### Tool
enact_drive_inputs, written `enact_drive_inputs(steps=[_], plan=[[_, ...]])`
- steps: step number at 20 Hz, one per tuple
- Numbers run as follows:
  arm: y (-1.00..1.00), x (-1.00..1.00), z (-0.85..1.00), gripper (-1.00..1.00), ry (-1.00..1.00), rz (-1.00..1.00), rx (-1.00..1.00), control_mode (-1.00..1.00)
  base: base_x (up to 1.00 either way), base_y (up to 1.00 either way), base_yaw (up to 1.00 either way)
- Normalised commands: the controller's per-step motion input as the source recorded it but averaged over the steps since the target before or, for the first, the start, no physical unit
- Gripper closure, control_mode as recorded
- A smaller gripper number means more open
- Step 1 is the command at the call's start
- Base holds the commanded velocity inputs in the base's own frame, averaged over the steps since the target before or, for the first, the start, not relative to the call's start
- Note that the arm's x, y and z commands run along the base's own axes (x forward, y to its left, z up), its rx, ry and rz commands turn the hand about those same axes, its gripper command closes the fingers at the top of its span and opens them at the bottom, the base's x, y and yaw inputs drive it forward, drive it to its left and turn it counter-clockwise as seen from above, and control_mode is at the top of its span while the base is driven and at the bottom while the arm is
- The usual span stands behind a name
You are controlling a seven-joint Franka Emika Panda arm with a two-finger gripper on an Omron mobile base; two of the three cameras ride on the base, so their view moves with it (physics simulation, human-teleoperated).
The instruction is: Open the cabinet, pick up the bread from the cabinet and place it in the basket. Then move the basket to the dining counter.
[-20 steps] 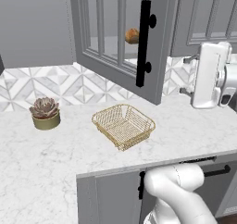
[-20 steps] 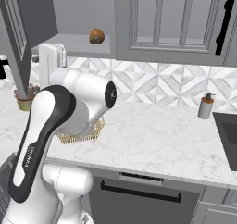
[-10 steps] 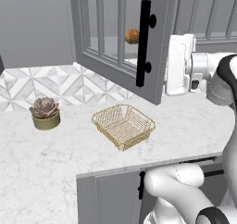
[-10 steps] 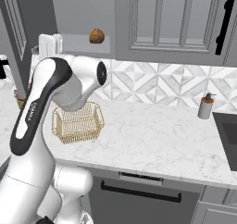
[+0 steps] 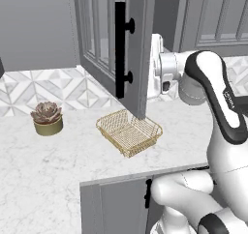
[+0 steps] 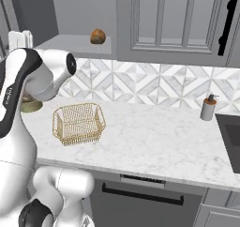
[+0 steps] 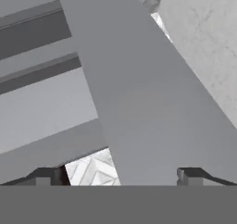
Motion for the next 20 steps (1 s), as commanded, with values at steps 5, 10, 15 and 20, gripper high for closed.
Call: enact_drive_inputs(steps=[5,10,15,20], plan=[[0.99,-0.01,0.0,-1.0,0.0,0.02,0.0,-1.0,0.0,0.0,0.0],[0.13,0.0,-0.07,-1.0,0.0,-0.09,0.02,-1.0,0.0,0.0,0.0],[-0.74,0.3,-0.45,-1.0,0.01,-0.22,0.05,-1.0,0.0,0.0,0.0],[-0.9,0.59,-0.77,-1.0,-0.15,-0.02,-0.06,-1.0,0.0,0.0,0.0]])
